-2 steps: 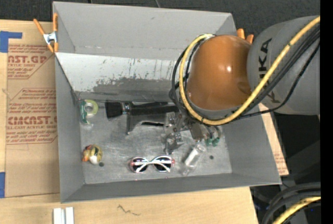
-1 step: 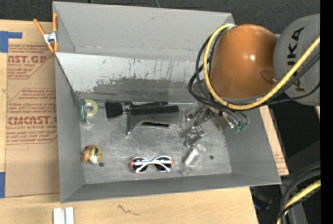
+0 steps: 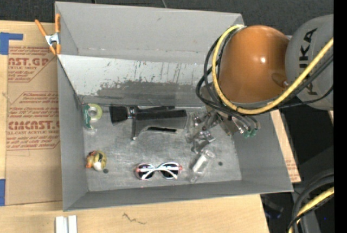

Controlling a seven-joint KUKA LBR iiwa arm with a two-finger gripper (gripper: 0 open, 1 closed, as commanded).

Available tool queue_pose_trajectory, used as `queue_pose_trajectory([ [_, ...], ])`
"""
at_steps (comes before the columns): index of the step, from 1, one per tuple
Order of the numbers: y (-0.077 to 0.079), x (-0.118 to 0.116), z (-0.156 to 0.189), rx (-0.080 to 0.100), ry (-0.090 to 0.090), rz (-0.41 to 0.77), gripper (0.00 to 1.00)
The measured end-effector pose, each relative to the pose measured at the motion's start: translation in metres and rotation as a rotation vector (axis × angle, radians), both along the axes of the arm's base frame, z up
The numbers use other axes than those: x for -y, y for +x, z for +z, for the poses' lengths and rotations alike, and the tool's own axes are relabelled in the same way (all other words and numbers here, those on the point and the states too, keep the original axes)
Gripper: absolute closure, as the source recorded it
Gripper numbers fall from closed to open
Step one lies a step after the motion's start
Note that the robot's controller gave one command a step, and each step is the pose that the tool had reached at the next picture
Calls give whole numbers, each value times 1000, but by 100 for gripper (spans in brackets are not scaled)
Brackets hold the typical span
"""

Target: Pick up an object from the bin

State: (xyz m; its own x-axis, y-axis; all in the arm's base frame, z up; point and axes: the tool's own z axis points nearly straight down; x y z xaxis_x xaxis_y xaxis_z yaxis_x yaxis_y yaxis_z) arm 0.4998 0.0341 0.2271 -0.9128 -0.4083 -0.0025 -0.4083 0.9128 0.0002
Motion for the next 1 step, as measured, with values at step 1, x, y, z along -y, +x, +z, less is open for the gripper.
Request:
queue_pose_trajectory([
  [1, 21, -12, -46, -4, 0, -164, 0],
])
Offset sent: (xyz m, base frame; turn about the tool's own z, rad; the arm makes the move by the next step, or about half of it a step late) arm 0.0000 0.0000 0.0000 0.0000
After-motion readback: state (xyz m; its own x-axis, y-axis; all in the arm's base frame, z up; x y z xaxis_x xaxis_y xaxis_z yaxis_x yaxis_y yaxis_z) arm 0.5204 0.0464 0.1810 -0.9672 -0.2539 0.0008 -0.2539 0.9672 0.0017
